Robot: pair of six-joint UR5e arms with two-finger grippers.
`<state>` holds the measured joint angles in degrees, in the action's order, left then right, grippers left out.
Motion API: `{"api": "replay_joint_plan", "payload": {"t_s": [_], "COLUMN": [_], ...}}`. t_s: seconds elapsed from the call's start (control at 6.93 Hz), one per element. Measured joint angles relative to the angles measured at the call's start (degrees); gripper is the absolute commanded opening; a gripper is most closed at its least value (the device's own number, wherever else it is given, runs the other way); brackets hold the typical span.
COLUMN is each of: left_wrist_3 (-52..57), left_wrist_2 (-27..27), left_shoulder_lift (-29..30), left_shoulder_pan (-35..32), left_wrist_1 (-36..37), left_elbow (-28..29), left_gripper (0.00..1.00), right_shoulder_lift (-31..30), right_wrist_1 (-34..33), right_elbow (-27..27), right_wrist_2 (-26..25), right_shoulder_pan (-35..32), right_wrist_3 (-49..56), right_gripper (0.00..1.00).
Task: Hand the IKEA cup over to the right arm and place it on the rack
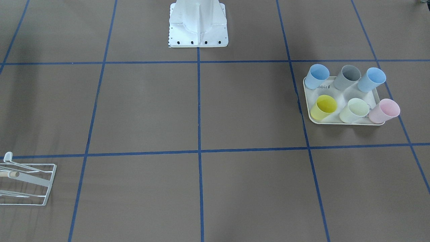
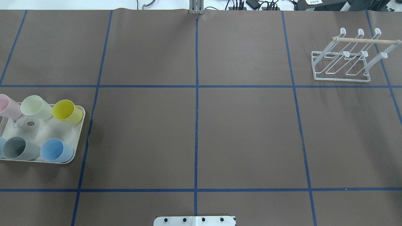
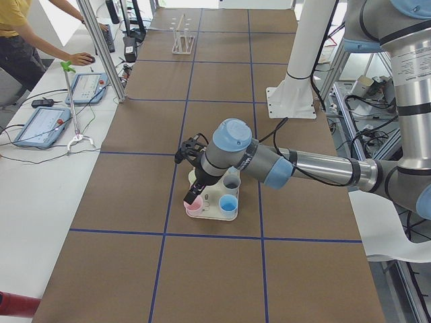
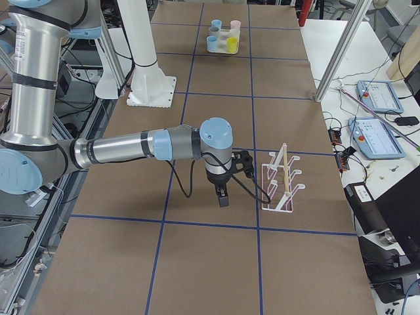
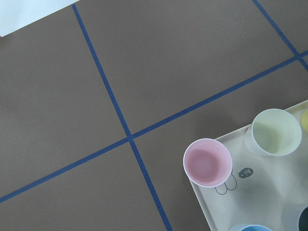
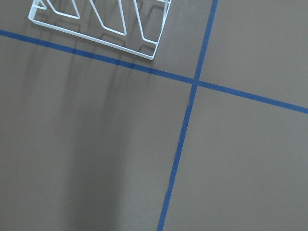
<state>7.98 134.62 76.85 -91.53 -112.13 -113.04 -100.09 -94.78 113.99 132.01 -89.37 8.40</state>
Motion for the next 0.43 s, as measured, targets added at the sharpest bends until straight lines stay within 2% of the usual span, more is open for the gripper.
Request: {"api": "replay_joint_plan", "payload": {"t_s": [0.14, 0.43], "left_wrist_3": [0.0, -0.22], "left_wrist_2": [-0.03, 0.37], "left_shoulder_lift": [2.76, 8.46], "left_shoulder_pan": [-0.01, 0.02], "left_wrist_1": [-1.55, -2.59], "left_elbow": [0.09, 3.82], "left_gripper": [1.0, 1.0], "right_shoulder_lift": [1.08, 4.66], "right_wrist_1": [0.0, -0.01], "right_elbow": [2.71, 4.57], "right_wrist_2": [0.06, 0.6], "right_shoulder_pan": [-0.01, 0.03], "right_wrist_3": [-0.13, -1.45], "right_gripper": [1.0, 1.0]}}
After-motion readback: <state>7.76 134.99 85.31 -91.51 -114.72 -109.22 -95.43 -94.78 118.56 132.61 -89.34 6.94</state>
